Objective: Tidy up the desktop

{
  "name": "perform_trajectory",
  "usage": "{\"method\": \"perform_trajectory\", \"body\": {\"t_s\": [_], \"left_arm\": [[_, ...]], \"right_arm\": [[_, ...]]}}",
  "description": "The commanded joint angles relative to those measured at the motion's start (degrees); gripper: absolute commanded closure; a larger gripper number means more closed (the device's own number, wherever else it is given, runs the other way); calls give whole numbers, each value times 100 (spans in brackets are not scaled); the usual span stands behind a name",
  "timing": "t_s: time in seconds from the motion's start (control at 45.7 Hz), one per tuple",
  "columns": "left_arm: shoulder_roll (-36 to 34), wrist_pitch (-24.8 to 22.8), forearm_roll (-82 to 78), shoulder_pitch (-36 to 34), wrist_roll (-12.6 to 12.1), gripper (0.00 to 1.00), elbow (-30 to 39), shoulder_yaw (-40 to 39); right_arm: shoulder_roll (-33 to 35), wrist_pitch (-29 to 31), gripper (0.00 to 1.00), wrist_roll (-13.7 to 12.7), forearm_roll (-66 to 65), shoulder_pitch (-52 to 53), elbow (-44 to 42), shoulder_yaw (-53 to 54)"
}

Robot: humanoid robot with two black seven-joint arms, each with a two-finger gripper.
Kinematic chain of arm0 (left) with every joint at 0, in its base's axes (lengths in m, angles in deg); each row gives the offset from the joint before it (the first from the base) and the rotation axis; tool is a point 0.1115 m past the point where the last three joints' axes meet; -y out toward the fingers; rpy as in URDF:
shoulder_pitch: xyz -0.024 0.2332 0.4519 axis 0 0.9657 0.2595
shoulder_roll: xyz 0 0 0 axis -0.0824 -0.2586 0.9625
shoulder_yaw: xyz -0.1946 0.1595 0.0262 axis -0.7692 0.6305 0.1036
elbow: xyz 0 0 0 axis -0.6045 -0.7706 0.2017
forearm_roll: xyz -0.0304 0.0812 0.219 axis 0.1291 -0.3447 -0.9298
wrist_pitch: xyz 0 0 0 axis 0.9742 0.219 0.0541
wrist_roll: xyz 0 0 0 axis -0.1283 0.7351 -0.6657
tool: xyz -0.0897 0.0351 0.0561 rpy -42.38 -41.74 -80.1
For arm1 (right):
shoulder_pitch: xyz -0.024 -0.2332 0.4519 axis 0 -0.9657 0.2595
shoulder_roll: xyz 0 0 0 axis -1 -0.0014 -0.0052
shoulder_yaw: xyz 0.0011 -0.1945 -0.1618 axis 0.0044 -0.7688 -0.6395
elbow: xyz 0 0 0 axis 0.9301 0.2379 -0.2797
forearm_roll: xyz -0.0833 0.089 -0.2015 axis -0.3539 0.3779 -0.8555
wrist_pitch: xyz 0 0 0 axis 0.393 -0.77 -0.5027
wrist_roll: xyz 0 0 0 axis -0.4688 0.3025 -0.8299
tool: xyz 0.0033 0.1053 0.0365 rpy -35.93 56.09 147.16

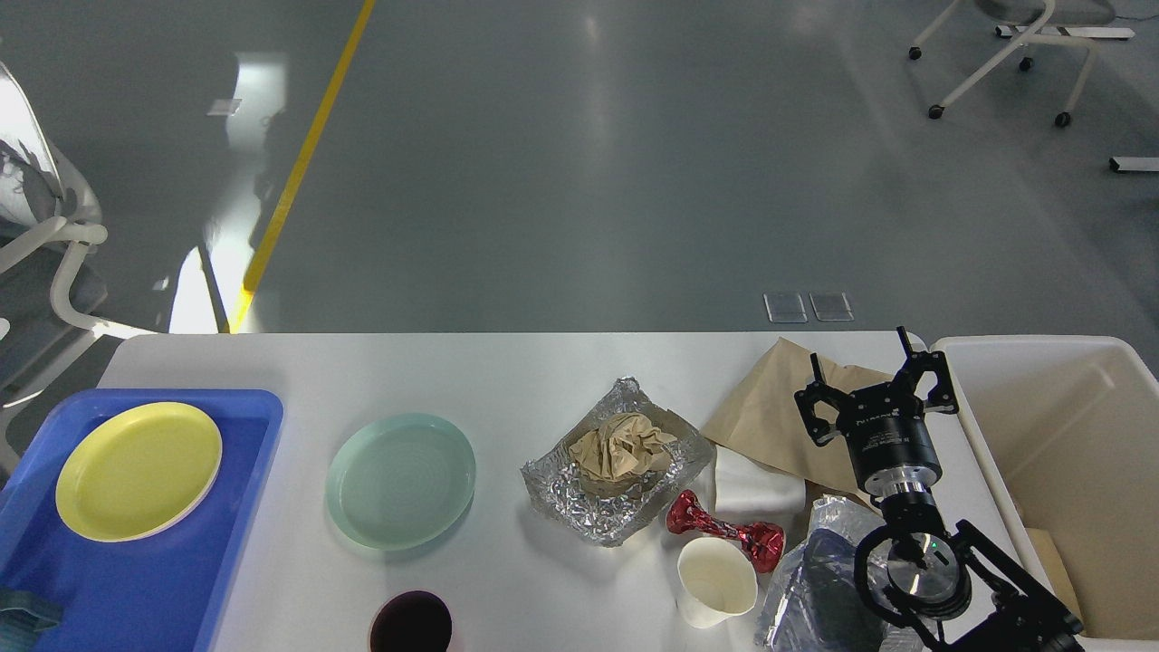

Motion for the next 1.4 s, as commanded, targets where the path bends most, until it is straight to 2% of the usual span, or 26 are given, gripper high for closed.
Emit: {"method": "perform_trajectory", "body": {"t_s": [0.0, 0.109, 0.241, 0.372, 0.634, 0.765, 1.094, 1.378], "left_arm": [[-154, -128, 12, -606, 1, 4, 103, 418], [-75, -111, 12, -1178, 10, 4, 85, 1077], [435, -85, 12, -1441, 1, 4, 59, 1385], [654, -129, 73, -2205, 1, 4, 120, 1903], [2130, -137, 1734, -4113, 10, 4, 287, 4057], [2588, -137, 2113, -4912, 1, 4, 937, 4365], [4170, -120, 3325, -7391, 10, 4, 3230, 5112], [4926, -190, 4046, -8956, 10, 4, 4549, 5139]], "right_arm": [[0, 0, 0, 0, -1, 4, 0, 0], [0, 0, 0, 0, -1, 4, 0, 0], [0, 0, 0, 0, -1, -5, 0, 0], [0, 0, 0, 0, -1, -5, 0, 0], [0, 0, 0, 0, -1, 4, 0, 0], [0, 0, 0, 0, -1, -4, 0, 0], [0, 0, 0, 0, -1, -4, 0, 0], [0, 0, 0, 0, -1, 4, 0, 0]]}}
